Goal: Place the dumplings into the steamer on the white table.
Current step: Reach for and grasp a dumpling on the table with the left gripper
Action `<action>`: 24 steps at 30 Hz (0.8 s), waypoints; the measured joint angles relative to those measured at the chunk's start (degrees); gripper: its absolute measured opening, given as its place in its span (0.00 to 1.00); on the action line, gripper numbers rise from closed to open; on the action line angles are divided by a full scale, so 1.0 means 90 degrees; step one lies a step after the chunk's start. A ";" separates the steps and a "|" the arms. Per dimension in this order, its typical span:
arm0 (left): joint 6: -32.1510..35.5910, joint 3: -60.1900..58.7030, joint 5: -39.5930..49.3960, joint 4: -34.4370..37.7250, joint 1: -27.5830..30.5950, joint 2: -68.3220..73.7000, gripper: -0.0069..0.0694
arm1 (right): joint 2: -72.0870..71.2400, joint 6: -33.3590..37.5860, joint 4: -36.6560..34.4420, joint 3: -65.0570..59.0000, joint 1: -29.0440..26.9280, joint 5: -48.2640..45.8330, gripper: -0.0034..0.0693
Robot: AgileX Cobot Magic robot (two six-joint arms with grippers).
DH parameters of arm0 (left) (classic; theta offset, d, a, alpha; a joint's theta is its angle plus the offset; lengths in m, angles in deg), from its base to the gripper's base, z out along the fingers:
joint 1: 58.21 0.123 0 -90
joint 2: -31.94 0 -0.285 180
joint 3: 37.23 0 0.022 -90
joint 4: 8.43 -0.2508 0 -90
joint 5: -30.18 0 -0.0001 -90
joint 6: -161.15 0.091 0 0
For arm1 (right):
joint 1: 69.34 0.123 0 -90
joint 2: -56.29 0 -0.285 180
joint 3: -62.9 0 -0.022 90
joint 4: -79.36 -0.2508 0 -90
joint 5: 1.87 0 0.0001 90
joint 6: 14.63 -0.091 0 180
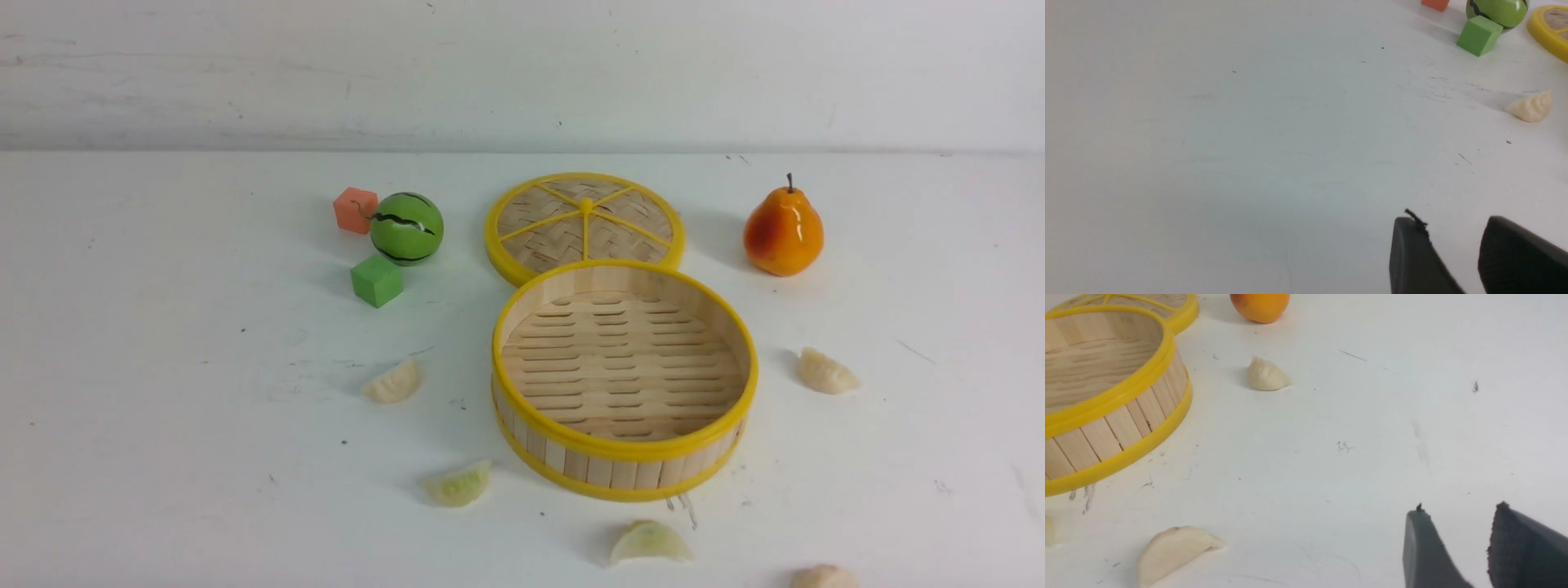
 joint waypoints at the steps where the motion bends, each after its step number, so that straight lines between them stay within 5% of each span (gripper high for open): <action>1: 0.0000 0.0000 0.0000 0.0000 0.0000 0.0000 0.40 | 0.0000 0.0000 0.0000 0.0000 0.0000 0.0000 0.38; 24: 0.0000 0.0000 -0.0104 -0.0094 0.0000 0.0000 0.40 | 0.0000 0.0000 -0.0145 0.0000 0.0000 0.0006 0.38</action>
